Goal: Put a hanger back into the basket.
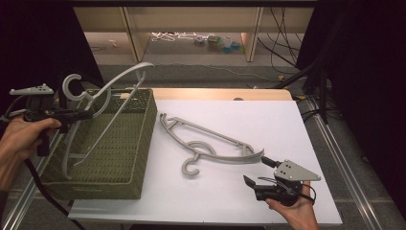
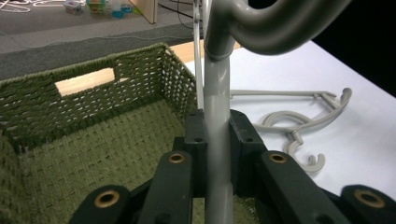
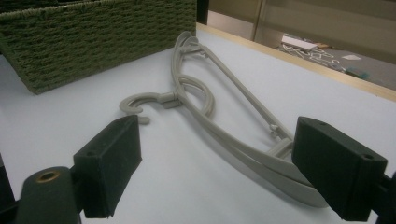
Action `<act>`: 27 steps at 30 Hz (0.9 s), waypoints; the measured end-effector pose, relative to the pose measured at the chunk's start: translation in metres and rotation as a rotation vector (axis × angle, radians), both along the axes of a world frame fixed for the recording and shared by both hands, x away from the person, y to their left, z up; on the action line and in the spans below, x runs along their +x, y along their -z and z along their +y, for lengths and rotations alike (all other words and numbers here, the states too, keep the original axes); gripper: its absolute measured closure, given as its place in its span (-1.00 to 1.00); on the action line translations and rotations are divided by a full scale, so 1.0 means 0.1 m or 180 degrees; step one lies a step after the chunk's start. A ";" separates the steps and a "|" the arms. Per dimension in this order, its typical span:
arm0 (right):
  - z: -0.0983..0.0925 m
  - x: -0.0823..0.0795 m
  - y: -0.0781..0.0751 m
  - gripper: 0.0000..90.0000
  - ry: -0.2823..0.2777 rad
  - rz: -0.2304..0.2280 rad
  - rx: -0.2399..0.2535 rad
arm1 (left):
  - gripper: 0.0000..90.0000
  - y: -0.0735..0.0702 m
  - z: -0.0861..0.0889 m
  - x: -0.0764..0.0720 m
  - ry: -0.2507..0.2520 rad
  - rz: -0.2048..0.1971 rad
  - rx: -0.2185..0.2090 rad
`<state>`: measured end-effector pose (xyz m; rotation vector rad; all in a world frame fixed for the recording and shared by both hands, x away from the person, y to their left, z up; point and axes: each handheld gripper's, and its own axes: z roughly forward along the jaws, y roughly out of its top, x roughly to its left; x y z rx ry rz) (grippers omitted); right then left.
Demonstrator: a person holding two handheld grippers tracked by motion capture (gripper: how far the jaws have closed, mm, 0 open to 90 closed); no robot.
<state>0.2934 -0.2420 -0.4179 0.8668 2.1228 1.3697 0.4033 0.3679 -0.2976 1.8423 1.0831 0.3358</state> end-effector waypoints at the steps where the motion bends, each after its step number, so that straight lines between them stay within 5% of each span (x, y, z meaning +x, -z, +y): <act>1: 0.00 0.00 0.00 -0.63 0.0000 0.0000 0.0000 | 0.77 0.02 0.01 0.00 -0.0004 0.0010 -0.0018; 12: 0.00 0.00 0.00 -0.63 0.0004 0.0002 -0.0003 | 0.77 0.20 0.19 0.04 0.0032 0.0031 0.0176; 27: 0.01 0.00 0.01 -0.63 0.0002 -0.0005 0.0009 | 0.77 0.57 0.37 0.02 0.0054 0.0220 0.0357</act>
